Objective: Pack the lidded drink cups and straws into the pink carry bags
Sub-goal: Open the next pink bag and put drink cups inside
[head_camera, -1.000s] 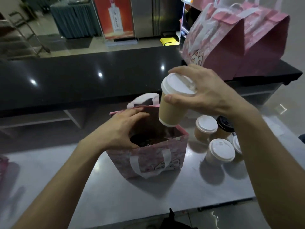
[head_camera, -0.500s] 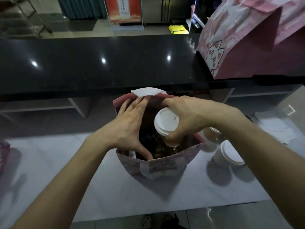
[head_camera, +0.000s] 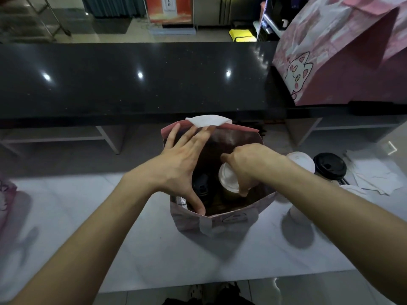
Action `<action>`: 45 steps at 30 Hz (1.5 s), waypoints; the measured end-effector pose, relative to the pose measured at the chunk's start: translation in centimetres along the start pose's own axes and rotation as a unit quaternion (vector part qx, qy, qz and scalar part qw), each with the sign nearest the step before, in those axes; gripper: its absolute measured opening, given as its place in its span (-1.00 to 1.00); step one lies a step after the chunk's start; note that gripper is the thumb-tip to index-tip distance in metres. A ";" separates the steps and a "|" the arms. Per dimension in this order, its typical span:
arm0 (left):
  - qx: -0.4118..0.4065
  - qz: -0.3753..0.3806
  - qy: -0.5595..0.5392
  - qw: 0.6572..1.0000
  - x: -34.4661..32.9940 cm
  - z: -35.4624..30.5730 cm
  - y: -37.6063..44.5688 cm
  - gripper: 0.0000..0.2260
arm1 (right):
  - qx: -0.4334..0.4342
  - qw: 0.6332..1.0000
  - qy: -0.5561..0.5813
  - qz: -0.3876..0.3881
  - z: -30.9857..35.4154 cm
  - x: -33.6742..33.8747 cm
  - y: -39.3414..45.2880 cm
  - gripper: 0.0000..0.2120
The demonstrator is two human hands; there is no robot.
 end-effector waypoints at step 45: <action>0.052 0.028 0.042 0.997 3.5 -2.0 -1.2 -0.29 | 0.051 0.944 0.280 -0.165 -3.8 0.0 -8.2 -0.50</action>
Point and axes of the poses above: each hand's wrist, its own y-axis towards the middle knuckle, its own x-axis out of the back of the hand, z = x × y, the point moved 6 cm from there along y, towards the middle knuckle, and after that the axes turned 15 degrees about z, right-handed, at the moved point
